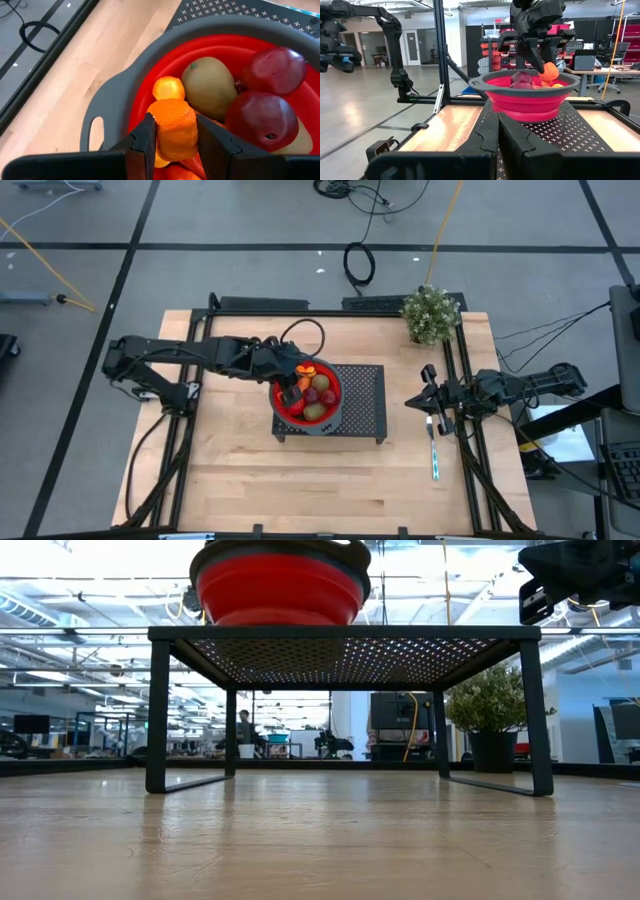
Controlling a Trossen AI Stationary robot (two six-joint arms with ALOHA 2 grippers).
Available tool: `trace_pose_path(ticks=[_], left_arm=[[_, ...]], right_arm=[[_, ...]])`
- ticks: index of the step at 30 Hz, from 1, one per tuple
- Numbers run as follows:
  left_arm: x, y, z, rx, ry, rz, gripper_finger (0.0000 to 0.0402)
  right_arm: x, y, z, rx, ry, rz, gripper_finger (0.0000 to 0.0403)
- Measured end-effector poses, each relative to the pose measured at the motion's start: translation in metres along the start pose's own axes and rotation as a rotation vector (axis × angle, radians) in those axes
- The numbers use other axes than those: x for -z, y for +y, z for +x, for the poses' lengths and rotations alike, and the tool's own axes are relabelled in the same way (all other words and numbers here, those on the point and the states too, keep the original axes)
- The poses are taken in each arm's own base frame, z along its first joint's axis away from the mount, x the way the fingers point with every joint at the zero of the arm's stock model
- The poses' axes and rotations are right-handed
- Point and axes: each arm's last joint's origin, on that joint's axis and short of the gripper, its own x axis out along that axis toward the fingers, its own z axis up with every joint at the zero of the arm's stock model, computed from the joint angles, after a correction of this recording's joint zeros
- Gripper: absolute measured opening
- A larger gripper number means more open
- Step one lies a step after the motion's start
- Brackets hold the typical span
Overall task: Pick & Place Fruit
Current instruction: Put the tangerine into the red colander on the shelf
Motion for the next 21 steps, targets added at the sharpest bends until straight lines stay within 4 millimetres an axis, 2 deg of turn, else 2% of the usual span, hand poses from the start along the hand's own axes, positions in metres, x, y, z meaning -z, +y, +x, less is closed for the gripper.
trace_pose_path(ticks=[21], left_arm=[[-0.0011, -0.0019, 0.0000, 0.052, 0.002, -0.078, 0.0120]], right_arm=[[0.0000, 0.0000, 0.0000, 0.000, 0.000, 0.000, 0.0000]])
